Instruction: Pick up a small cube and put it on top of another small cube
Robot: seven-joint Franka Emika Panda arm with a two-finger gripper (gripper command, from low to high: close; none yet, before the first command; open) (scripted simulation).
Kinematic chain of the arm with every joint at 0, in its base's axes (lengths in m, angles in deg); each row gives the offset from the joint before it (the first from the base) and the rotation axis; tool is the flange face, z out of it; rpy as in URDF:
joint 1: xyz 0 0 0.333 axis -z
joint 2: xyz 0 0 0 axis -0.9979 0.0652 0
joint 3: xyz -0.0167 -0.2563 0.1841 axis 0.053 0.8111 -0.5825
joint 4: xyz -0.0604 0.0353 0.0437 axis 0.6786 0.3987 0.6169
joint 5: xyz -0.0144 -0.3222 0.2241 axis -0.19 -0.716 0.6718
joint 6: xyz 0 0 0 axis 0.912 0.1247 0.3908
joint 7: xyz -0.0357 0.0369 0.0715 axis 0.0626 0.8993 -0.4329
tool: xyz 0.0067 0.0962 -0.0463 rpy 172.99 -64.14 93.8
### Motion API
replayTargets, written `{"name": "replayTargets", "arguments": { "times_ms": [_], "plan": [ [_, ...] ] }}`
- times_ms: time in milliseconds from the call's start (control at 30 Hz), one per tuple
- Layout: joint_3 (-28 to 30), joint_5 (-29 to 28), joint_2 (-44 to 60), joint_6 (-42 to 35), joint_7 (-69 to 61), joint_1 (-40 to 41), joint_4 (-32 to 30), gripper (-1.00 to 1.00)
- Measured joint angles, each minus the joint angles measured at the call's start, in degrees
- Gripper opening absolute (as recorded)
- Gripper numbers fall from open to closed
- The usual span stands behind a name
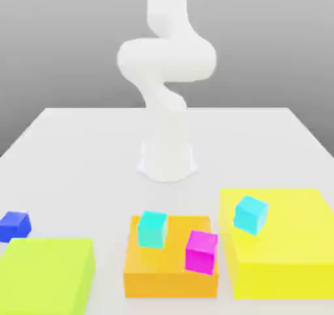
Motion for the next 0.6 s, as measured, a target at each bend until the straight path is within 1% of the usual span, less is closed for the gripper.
{"name": "replayTargets", "arguments": {
  "times_ms": [200, 400, 600],
  "plan": [
    [2.3, -1.2, 12.8, 5.8, 11.2, 8.8, -3.3, 0.0],
    [5.8, -1.6, 25.2, 11.5, 21.6, 16.4, -6.5, 0.0],
    [10.5, 0.3, 37.7, 17.2, 30.3, 23.8, -9.7, 0.0]
  ]
}}
